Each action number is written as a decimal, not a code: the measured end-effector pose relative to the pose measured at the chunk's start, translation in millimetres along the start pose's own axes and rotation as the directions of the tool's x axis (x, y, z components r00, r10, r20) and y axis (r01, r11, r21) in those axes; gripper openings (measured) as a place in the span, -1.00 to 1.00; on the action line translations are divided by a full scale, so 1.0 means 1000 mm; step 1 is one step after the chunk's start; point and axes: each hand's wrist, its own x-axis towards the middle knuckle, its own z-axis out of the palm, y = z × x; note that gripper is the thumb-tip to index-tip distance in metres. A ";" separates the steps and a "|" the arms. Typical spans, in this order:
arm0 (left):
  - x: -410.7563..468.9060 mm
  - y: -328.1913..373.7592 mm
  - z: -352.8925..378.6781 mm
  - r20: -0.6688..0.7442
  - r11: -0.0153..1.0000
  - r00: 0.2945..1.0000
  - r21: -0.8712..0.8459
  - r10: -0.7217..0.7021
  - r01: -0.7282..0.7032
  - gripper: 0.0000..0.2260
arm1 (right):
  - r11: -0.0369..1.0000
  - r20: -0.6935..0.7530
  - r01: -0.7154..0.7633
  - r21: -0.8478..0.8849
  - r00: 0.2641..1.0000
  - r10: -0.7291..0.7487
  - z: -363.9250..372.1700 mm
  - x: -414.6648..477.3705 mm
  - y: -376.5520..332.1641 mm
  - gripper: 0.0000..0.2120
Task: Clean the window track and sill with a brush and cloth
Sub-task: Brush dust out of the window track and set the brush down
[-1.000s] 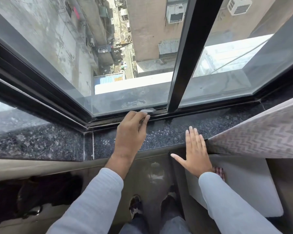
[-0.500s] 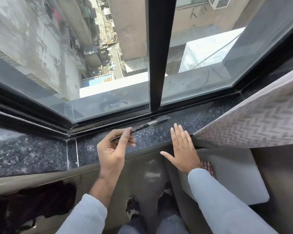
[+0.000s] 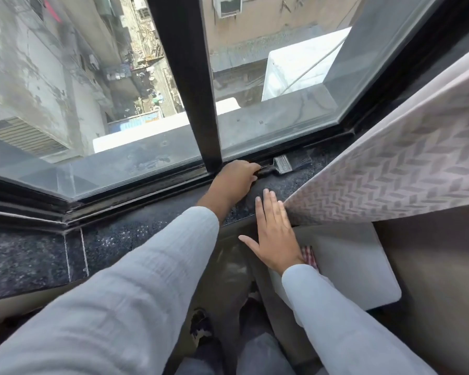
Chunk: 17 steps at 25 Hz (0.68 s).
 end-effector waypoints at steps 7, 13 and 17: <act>-0.001 -0.004 0.015 -0.046 0.975 0.997 0.217 0.054 -0.042 -0.85 | 0.999 -0.021 0.030 0.030 0.999 -0.029 -0.004 -0.002 0.005 -0.02; -0.075 0.007 0.054 -0.249 0.990 0.963 -0.067 0.105 -0.125 -0.91 | 0.996 -0.055 -0.010 0.088 0.998 0.015 0.026 -0.093 0.046 -0.10; -0.085 0.067 0.112 0.054 0.932 0.943 -0.184 0.327 -0.313 -0.80 | 0.905 0.100 -0.393 0.160 0.919 0.382 0.071 -0.191 0.079 -0.07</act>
